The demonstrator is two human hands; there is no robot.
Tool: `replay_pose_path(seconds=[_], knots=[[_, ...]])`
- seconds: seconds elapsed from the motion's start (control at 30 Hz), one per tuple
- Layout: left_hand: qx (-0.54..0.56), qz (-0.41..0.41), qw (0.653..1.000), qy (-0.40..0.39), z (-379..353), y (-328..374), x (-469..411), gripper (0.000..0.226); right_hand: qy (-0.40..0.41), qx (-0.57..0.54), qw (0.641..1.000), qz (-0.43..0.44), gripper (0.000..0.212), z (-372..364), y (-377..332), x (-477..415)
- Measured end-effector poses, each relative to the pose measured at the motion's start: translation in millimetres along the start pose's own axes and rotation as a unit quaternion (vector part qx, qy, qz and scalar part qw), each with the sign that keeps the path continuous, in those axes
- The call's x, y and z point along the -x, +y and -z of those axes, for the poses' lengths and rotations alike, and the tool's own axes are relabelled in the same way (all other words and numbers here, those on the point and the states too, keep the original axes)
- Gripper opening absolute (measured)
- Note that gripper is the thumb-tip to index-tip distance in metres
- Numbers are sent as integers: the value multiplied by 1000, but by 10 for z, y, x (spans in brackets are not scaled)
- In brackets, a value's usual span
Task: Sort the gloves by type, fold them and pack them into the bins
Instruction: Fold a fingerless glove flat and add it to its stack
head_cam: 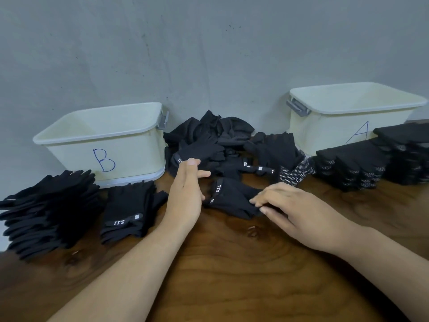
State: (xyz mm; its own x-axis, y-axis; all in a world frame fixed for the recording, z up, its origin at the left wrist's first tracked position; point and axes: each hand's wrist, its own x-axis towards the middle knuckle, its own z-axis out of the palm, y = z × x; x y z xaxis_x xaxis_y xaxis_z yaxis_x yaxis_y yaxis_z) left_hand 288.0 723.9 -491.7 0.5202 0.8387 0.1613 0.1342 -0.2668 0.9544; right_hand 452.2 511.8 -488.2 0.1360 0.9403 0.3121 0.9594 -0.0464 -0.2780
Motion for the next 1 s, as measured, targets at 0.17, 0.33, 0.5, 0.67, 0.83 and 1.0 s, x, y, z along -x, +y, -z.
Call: replay_pose_path(seconds=[0.17,0.33,0.5,0.67,0.83,1.0], knots=[[-162,-40,982,-88,-2,16,84,29,38,-37,998,-39,19,-8,91,1],[-284,-162,935,-137,62,51,303,36,49,-58,995,-72,12,16,114,16],[-326,-275,883,-194,95,62,443,49,70,-112,988,-80,8,33,23,23],[-310,-306,874,-217,-7,101,586,58,101,-241,959,-107,8,43,-67,-5],[-229,-276,919,-166,-44,185,703,50,138,-384,901,-146,13,110,-150,-49],[20,-71,987,-142,-12,293,794,34,180,-492,826,-206,19,72,-209,-110]])
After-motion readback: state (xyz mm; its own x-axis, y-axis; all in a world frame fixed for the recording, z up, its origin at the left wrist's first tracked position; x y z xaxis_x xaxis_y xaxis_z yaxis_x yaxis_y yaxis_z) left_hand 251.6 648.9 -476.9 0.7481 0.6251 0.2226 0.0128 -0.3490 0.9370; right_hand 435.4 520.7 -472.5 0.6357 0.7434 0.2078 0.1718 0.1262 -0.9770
